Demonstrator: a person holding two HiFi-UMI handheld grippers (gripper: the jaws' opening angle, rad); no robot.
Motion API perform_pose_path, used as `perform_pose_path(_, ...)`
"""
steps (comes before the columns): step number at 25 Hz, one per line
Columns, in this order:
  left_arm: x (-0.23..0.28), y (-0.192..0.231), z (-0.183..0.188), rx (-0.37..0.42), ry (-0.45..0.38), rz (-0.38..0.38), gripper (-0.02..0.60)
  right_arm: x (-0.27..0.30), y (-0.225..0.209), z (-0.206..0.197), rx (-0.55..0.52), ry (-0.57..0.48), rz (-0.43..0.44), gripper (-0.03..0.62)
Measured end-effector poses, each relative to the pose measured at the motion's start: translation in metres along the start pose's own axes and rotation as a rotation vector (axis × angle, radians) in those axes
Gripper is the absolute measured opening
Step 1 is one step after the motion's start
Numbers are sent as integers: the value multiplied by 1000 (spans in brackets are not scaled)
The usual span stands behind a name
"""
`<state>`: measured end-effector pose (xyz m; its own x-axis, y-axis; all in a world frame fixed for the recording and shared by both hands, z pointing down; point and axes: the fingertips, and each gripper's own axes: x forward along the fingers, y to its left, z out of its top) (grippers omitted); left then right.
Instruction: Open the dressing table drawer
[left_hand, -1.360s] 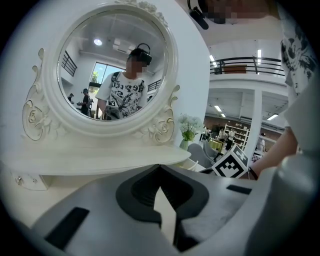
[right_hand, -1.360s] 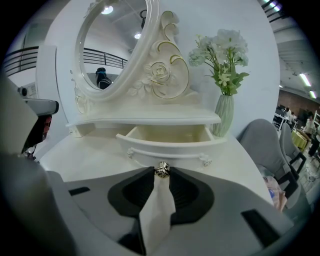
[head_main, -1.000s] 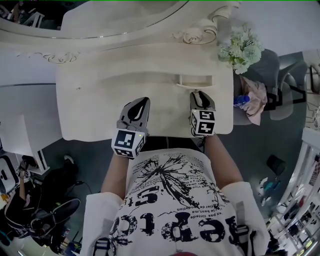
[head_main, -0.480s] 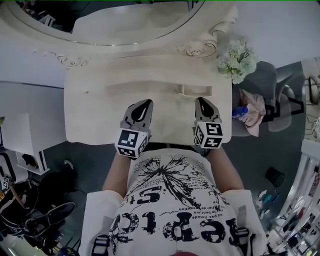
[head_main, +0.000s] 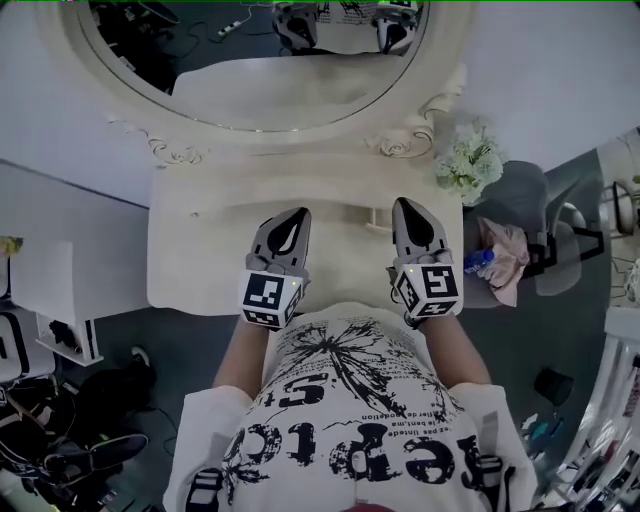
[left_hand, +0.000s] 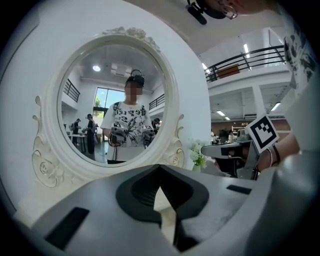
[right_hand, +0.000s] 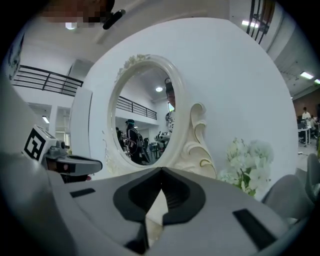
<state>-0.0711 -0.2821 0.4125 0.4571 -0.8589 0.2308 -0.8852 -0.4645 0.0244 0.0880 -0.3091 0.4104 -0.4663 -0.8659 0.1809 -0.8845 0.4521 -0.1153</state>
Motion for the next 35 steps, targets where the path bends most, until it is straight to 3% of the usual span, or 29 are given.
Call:
perform_pose_path(6,-5,20,26,-8,-43,38,6,7,19,27,-58,-51,61,15)
perform_pose_path(15,-8,28,37,-11,-40,33,6,11,34,23,-89,-42,101,15)
perform_pose_path(35,-18,5,36,-6,-38,-12,6,-12,40,16,-82,-35,77,15)
